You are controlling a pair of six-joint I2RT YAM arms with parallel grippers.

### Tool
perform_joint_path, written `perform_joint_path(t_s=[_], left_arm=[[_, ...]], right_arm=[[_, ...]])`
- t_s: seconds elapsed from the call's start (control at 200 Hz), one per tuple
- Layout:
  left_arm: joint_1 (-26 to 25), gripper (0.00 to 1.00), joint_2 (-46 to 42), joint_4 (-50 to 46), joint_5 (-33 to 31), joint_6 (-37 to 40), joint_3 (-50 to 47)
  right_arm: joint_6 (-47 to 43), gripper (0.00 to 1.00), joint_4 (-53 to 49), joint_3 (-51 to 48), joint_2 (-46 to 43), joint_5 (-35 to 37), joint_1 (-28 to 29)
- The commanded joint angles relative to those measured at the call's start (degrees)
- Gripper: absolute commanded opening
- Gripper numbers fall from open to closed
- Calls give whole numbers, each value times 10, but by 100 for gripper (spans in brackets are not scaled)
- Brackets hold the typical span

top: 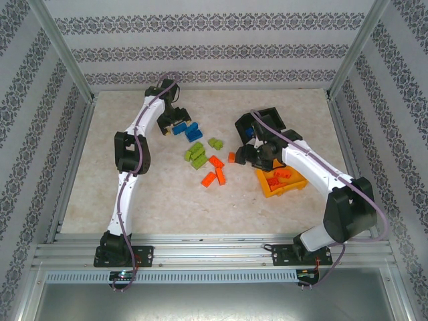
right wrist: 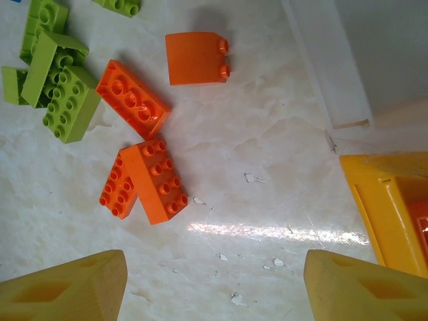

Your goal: Sort the legos into containers by color

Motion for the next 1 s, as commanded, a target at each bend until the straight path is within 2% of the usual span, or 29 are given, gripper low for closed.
perform_joint_path(t_s=[0.0,0.285,0.46,0.62,0.829,0.999], left_arm=[[-3,84,24,8,7,-31,-2],[-5,79,40,6,6,-37,-2],[-4,65,39,-1,0,-28,-2],[-2,62,29,-7,3,-10,-3],[-9,61,-20,72,119,21,-44],[-51,61,-55,150,223,-1,-44]], right_arm=[[-15,72,-8,6,0,-11,-10],[-17,72,4,-8,-1,-25,-22],[-14,72,8,-16,-3,-25,-25],[-10,72,11,-14,-4,-24,-25],[18,72,17,-26,-43,22,-28],[71,72,41,-76,-133,75,-46]])
